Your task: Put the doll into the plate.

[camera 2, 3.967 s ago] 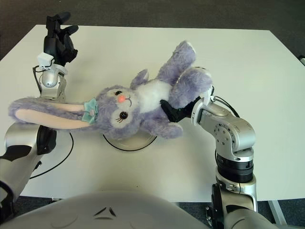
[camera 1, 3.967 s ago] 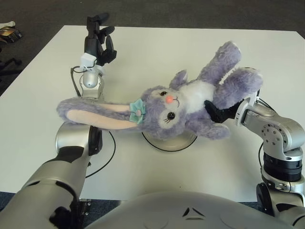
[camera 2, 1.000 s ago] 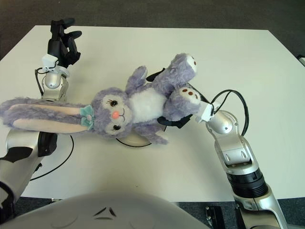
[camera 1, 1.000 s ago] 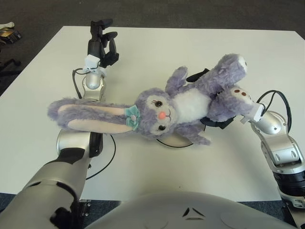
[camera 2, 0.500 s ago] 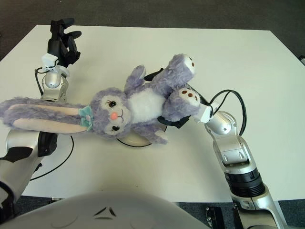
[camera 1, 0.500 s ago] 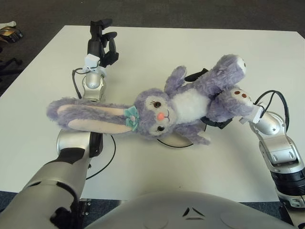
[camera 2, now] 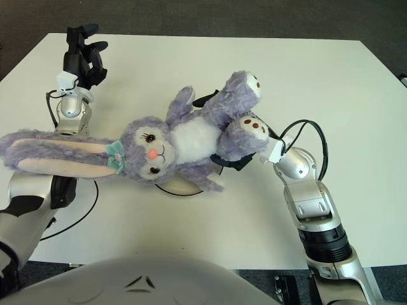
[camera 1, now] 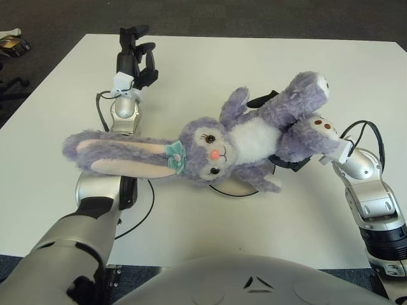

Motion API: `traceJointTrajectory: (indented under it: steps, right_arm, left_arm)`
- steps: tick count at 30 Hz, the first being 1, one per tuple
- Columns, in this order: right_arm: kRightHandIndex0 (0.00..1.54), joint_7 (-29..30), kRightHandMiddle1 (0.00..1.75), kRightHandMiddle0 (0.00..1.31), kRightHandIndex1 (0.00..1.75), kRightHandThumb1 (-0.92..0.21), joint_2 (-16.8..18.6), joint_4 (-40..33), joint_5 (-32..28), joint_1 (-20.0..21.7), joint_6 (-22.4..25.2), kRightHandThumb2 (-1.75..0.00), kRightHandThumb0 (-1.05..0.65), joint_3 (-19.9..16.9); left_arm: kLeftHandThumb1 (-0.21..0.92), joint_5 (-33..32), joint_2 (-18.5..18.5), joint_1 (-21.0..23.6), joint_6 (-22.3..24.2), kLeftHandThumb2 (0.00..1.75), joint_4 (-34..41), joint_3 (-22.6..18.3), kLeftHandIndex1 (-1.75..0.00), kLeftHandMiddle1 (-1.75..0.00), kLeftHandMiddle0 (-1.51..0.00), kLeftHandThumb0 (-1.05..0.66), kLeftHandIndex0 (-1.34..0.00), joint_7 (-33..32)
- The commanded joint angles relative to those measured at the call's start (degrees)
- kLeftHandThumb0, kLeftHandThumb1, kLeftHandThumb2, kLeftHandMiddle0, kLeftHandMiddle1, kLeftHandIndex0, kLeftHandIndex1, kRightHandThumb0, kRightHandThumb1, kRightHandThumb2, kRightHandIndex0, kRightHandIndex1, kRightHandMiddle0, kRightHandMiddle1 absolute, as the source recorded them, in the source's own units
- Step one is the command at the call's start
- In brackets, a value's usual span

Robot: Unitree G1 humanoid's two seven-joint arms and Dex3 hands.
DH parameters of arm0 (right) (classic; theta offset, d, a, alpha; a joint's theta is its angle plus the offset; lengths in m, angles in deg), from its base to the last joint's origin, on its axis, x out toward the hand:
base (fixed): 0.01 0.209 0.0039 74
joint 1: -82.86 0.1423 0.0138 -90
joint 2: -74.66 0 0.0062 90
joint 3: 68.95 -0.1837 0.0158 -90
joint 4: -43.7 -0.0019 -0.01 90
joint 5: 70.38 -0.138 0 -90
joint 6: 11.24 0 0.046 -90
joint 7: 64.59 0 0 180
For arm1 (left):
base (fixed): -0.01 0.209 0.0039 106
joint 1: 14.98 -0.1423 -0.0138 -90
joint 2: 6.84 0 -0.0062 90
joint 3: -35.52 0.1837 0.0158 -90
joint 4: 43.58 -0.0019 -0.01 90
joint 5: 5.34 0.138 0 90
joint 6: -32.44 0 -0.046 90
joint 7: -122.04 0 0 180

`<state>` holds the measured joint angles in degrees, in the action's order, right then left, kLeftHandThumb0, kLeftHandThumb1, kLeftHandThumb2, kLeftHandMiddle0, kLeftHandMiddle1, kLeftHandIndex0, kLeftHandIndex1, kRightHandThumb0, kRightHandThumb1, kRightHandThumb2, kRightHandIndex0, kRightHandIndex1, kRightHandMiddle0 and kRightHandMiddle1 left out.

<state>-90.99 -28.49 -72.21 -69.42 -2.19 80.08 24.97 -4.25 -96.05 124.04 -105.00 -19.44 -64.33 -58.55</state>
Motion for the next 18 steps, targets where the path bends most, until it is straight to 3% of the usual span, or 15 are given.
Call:
traceJointTrajectory:
  steps: [1,4,10,13,15,18]
  right_arm:
    - [0.05,-0.2,0.84,0.0,0.27,-0.06,-0.1,-0.2,0.2,0.4,-0.7,-1.39,0.17,-0.8]
    - [0.05,0.0,0.84,0.0,0.27,-0.06,-0.6,-0.3,1.5,0.4,-1.2,-1.39,0.16,-0.8]
    - [0.04,2.3,0.7,0.0,0.22,-0.11,-2.2,-0.3,9.0,-0.2,-6.7,-1.2,-0.19,-1.0]
    - [0.04,2.9,0.67,0.0,0.21,-0.13,-3.4,-0.1,11.8,-0.6,-9.5,-1.15,-0.28,-1.3]
    - [0.04,3.3,0.55,0.0,0.16,-0.29,-4.3,0.5,13.8,-0.6,-11.8,-0.96,-0.56,-1.4]
    - [0.05,3.4,0.41,0.0,0.11,-0.45,-5.0,1.3,15.3,-0.5,-13.9,-0.78,-0.75,-1.6]
  left_arm:
    - [0.92,0.3,-0.4,-0.4,-0.2,0.73,-0.2,0.3,-1.23,-0.98,-0.11,-0.6,0.0,0.3]
    - [0.92,0.2,-0.4,-0.5,-0.1,0.74,-0.2,0.3,-1.21,-0.97,-0.11,-0.59,0.0,0.6]
    - [0.92,0.3,-0.4,-0.6,-0.1,0.75,-0.2,0.5,-1.19,-0.98,-0.14,-0.59,0.0,0.8]
    - [0.92,0.6,-0.6,-0.6,-0.1,0.75,-0.3,0.7,-1.2,-0.98,-0.15,-0.59,0.0,0.5]
    - [0.92,1.1,-0.7,-0.6,-0.2,0.75,-0.4,1.0,-1.19,-0.99,-0.16,-0.59,0.0,-0.1]
    - [0.92,1.7,-0.9,-0.6,-0.2,0.74,-0.5,1.4,-1.18,-0.99,-0.17,-0.6,0.0,-0.8]
